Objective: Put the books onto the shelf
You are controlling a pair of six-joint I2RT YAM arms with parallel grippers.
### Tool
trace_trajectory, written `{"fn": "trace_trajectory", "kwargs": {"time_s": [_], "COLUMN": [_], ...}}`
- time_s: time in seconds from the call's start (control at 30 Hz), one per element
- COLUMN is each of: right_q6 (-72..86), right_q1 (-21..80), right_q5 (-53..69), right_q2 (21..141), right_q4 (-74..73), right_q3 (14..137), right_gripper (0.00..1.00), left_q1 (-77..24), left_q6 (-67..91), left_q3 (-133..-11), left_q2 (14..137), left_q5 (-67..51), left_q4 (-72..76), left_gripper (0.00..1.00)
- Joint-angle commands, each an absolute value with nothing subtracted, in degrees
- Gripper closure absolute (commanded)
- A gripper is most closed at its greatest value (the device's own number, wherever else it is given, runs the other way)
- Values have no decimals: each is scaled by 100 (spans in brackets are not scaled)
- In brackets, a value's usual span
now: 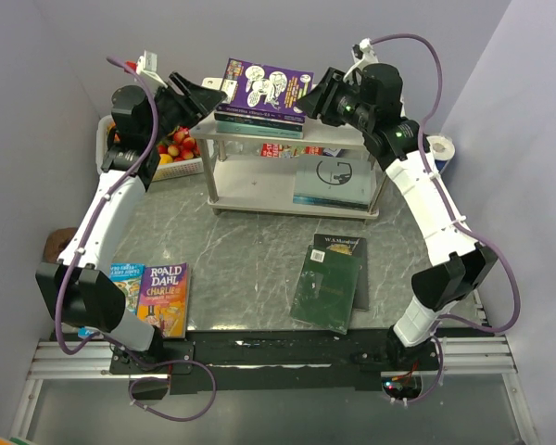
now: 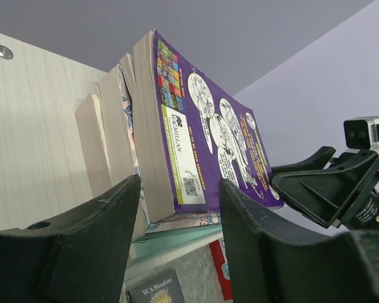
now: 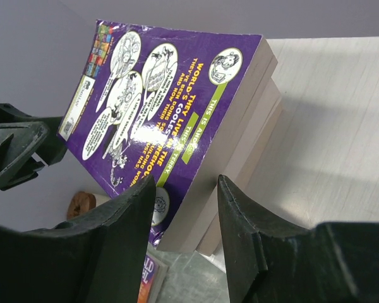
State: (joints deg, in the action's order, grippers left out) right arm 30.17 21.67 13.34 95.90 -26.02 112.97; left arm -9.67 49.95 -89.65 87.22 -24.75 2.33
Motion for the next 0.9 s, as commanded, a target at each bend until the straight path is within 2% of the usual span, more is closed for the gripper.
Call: {"fn": "trace_trajectory", "kwargs": {"time_s": [0.0, 0.57, 0.7, 0.73, 0.87], "right_q6": [3041, 2962, 2997, 3041, 2874], "right_q1": [2224, 2347, 2207, 2110, 2118], "right_q5": [1389, 1248, 906, 766, 387], "right_q2": [9615, 9730, 9388, 9248, 8308], "right_q4": [-2496, -2654, -2707, -2542, -2137], "right_q3": [11601, 11848, 11646, 11376, 10794], "right_gripper": [49, 48, 41, 36, 29], "left_q1": [-967, -958, -897, -870, -703], "left_q6": [5142, 4940, 4668, 4632, 4605], "left_q3": [-8877, -8868, -9000, -9017, -8791], "left_q2": [8429, 8262, 8139, 8034, 7542], "left_q5": [-2663, -2487, -1909, -1498, -310], "left_q4": [633, 387, 18, -322, -615], "left_gripper": [42, 39, 34, 28, 22]}}
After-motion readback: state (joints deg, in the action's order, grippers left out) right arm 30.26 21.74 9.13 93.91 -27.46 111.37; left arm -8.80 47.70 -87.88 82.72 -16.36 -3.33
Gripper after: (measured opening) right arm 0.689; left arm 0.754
